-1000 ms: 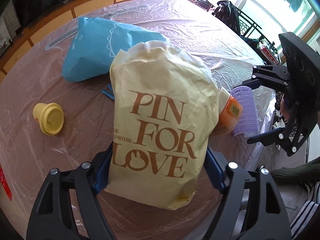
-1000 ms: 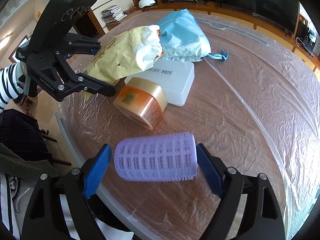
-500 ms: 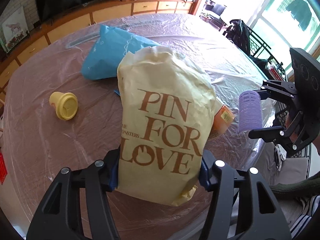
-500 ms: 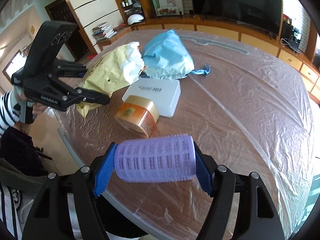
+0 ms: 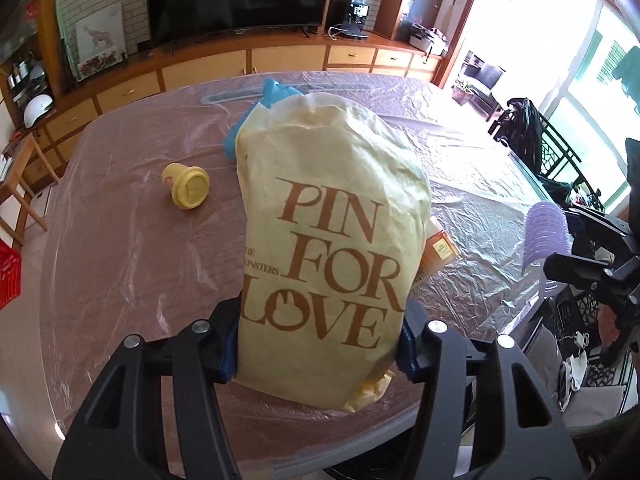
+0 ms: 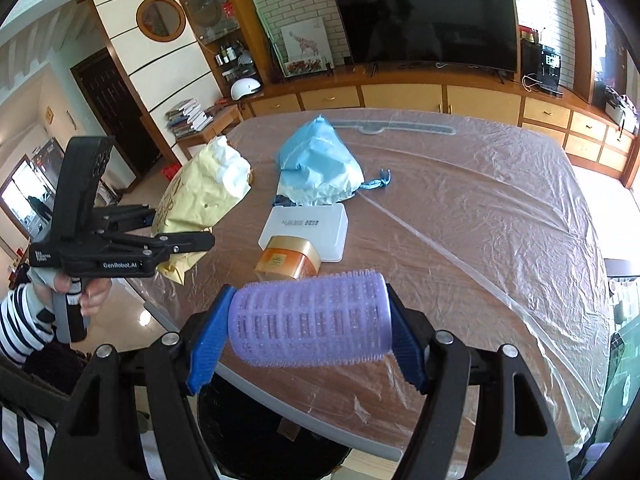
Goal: Collect trash
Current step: 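Grasp the PIN FOR LOVE bag with the left tool while the right tool grasps the lavender curler, then carry the bag and curler in both tools over the black trash bin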
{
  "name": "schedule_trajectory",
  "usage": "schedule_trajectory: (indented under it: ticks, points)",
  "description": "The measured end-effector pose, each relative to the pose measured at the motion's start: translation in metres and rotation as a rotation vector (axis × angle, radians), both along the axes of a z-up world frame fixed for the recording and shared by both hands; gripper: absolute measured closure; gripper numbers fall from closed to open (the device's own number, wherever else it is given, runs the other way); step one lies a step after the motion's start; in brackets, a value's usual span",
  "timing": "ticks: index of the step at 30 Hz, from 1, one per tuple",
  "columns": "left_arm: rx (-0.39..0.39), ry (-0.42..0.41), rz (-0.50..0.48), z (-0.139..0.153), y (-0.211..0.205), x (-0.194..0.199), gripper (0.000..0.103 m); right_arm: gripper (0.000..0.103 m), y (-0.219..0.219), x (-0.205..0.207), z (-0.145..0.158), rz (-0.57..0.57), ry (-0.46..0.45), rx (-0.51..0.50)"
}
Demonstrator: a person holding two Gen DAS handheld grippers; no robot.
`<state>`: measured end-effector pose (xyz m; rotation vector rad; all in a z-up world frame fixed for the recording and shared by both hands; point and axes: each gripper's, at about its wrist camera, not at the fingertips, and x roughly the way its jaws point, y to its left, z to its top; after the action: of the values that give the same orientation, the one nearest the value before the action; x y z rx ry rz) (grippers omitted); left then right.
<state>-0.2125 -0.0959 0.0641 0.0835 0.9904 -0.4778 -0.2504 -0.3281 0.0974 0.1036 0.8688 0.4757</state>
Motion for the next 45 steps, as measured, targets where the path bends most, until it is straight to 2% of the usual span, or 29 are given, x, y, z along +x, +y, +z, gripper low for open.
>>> schedule_trajectory:
  ticks: [9,18,32,45]
  points:
    - [0.026,-0.073,0.038,0.012,-0.002,-0.04,0.045,0.033,0.007,-0.022,0.017,-0.027,-0.034,0.044]
    - [0.034,-0.085,0.026,0.015,-0.01,-0.07,0.045,0.033,0.006,-0.042,0.017,-0.025,-0.024,0.061]
    - [0.005,-0.058,-0.05,0.011,-0.011,-0.105,0.045,0.033,-0.005,-0.068,0.014,-0.03,0.012,0.098]
    - [0.041,0.002,-0.162,-0.005,-0.02,-0.135,0.045,0.033,0.005,-0.092,-0.006,0.034,0.095,0.098]
